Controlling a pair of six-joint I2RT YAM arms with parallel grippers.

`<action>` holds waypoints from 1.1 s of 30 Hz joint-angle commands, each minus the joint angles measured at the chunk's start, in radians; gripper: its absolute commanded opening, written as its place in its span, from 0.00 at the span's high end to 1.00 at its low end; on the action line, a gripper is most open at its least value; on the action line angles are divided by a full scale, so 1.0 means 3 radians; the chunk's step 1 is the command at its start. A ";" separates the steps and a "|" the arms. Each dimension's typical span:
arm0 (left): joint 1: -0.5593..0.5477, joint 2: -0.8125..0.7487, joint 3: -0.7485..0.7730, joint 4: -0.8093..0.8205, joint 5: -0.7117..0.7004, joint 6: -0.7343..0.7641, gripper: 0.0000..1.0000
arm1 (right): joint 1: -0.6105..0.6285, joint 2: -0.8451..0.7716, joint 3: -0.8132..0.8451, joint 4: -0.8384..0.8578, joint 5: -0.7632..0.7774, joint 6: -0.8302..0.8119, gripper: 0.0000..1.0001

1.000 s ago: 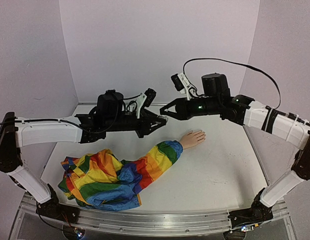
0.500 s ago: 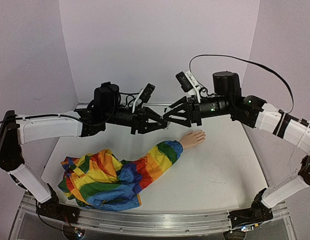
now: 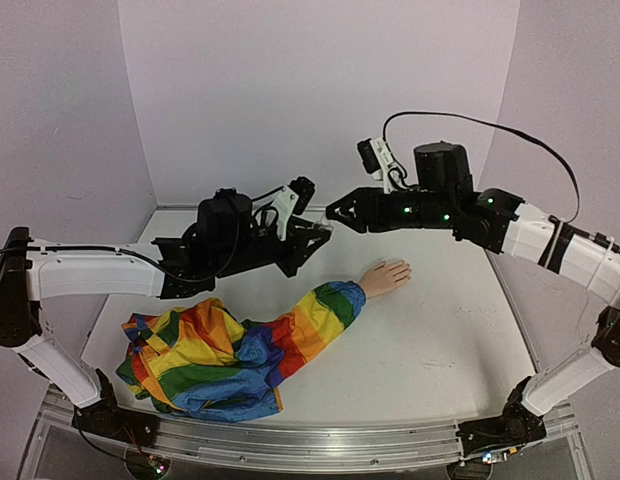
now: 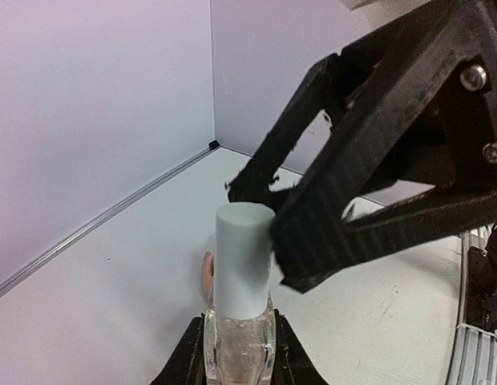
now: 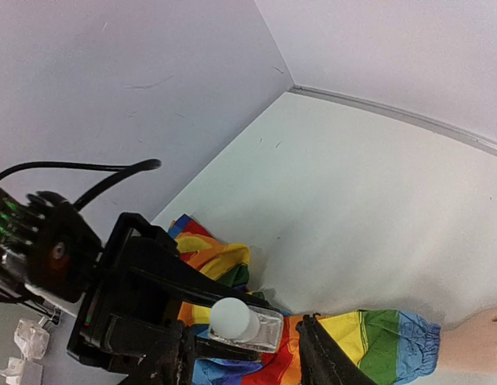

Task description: Paint the nails

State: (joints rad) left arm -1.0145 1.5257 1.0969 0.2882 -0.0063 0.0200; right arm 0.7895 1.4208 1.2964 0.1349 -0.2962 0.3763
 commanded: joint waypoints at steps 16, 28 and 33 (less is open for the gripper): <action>0.0128 -0.0067 0.0195 0.0149 0.0732 -0.0282 1.00 | 0.0036 0.0214 0.0270 0.0125 -0.0715 -0.0297 1.00; 0.0881 0.0411 0.0119 0.2208 0.3469 -0.2451 1.00 | -0.0009 -0.0154 0.0014 0.0025 -0.2604 -0.0902 1.00; 0.0834 0.0055 -0.0210 0.1562 0.1899 -0.1588 1.00 | -0.0019 -0.0356 -0.0069 -0.0015 -0.0998 -0.0780 0.55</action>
State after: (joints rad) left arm -0.8051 1.6344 1.0737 0.8078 0.9920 -0.5797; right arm 0.7528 1.3968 1.2945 0.1703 -0.7811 0.1368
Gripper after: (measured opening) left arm 0.223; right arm 0.306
